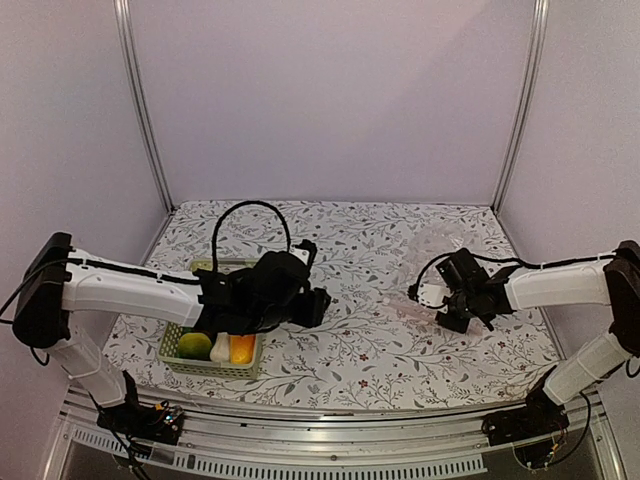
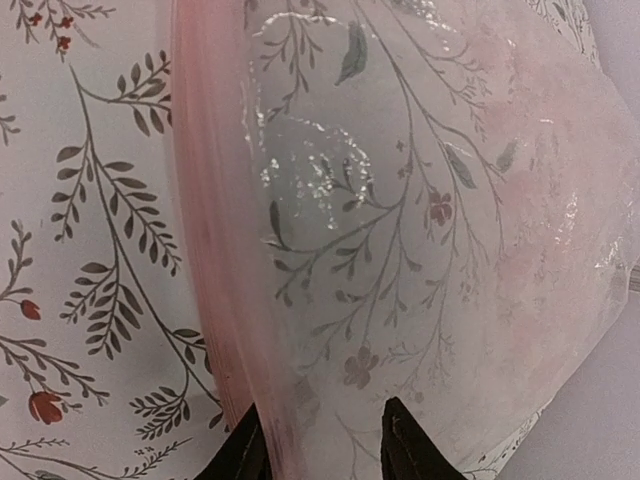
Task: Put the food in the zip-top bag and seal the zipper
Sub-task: Pick up the zipper food storage bag from the center of the board.
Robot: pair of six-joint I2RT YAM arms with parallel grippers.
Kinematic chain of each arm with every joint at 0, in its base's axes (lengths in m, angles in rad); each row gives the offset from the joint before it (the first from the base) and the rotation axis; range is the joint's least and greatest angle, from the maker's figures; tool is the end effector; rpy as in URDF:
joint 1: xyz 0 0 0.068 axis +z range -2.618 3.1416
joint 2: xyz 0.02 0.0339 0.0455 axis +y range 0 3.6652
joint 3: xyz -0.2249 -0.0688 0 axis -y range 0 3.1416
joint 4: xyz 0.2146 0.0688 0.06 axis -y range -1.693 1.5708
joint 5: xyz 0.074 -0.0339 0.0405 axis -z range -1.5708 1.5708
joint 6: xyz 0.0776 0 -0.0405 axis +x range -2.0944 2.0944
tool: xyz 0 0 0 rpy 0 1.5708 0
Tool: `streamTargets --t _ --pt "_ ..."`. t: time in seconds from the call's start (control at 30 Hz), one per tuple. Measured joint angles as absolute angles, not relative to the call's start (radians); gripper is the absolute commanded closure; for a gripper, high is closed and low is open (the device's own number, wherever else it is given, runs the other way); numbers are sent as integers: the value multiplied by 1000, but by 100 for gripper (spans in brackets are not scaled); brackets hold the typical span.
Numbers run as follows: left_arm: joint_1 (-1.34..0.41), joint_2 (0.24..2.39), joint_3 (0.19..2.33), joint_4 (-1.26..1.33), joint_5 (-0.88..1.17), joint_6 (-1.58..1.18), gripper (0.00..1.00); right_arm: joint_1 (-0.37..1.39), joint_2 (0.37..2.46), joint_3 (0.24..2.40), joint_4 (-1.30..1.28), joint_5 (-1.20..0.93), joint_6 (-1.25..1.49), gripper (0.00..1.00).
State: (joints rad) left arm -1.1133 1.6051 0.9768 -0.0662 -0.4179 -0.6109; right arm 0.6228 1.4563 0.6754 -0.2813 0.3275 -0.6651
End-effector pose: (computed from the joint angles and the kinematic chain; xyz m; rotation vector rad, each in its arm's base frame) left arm 0.1819 -0.2983 0.1679 0.3394 2.2129 -0.4850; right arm 0.2264 0.1318 0.0997 -1.4755 2.1520 -0.4450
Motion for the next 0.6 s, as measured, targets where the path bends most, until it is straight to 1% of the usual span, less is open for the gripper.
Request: streamTargets --t 0.1,0.2,0.37,0.5,0.6 --pt "-1113 1584 975 -76 -429 -614 41 623 1489 676 -251 351 -650 88" --pt "-1112 1552 975 -99 -445 -617 41 623 1501 678 -240 369 -637 100" --pt "-1105 1491 975 -199 -480 -630 40 604 1491 735 -275 352 -620 100" --pt "-1076 1425 975 -316 -510 -651 38 569 1434 815 -321 298 -603 100" --pt "-1044 1377 975 -416 -532 -677 32 546 1392 860 -332 263 -590 100"
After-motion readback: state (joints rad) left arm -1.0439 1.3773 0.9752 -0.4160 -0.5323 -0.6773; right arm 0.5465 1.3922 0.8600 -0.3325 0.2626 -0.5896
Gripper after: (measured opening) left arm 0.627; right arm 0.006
